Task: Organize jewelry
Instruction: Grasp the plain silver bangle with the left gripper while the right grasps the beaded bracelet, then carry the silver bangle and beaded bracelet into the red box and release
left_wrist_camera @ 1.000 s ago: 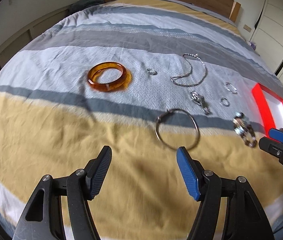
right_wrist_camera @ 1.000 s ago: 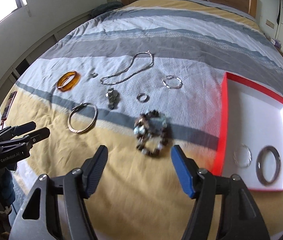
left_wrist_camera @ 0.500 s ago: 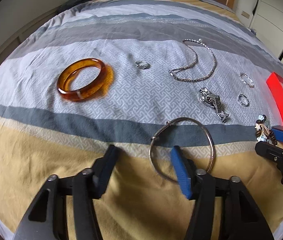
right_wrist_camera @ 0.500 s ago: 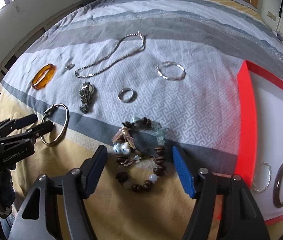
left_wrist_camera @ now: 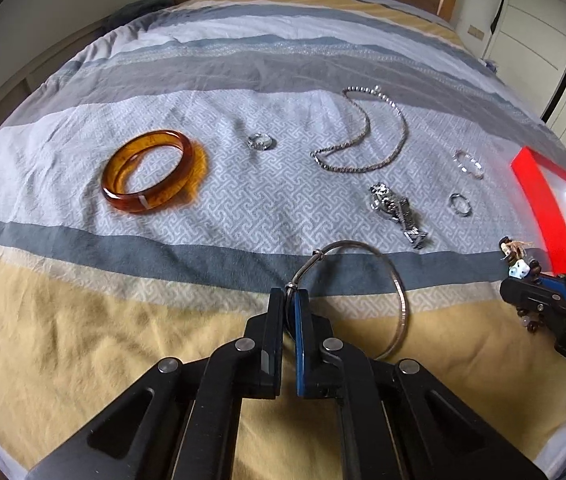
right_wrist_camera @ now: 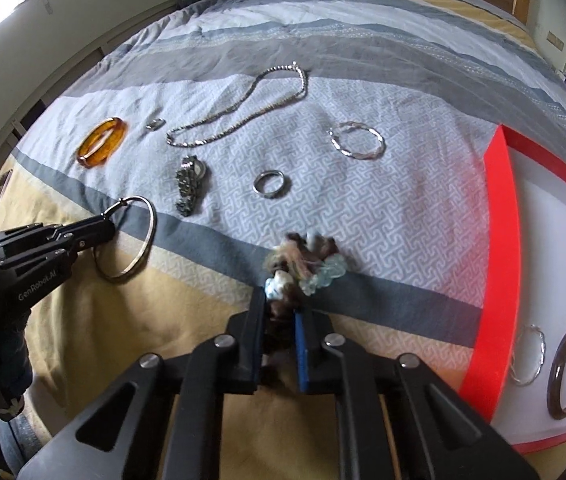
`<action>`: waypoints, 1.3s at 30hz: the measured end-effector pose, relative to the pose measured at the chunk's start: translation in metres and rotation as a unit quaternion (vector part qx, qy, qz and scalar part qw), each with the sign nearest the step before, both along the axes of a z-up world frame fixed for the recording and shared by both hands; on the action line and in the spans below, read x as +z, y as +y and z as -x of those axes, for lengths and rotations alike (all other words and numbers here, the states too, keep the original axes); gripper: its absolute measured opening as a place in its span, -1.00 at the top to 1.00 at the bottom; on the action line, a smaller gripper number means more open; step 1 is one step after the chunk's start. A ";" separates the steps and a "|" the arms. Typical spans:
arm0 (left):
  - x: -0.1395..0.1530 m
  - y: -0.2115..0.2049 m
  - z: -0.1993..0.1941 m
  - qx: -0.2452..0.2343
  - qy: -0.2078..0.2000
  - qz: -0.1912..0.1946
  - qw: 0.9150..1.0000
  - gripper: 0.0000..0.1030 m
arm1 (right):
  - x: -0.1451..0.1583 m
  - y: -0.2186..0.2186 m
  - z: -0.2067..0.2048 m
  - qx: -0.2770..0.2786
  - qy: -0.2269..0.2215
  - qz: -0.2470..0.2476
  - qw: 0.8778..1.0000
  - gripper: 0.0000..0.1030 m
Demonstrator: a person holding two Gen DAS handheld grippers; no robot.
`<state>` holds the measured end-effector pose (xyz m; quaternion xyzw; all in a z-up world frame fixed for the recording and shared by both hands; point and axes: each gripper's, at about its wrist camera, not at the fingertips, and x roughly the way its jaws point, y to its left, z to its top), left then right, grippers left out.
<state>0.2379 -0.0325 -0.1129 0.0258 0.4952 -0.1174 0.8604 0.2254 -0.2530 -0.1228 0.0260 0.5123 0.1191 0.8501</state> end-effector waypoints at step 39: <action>0.113 0.021 0.110 -0.012 -0.105 0.008 0.994 0.95 | 0.127 0.013 0.111 0.000 -0.102 0.018 0.995 0.78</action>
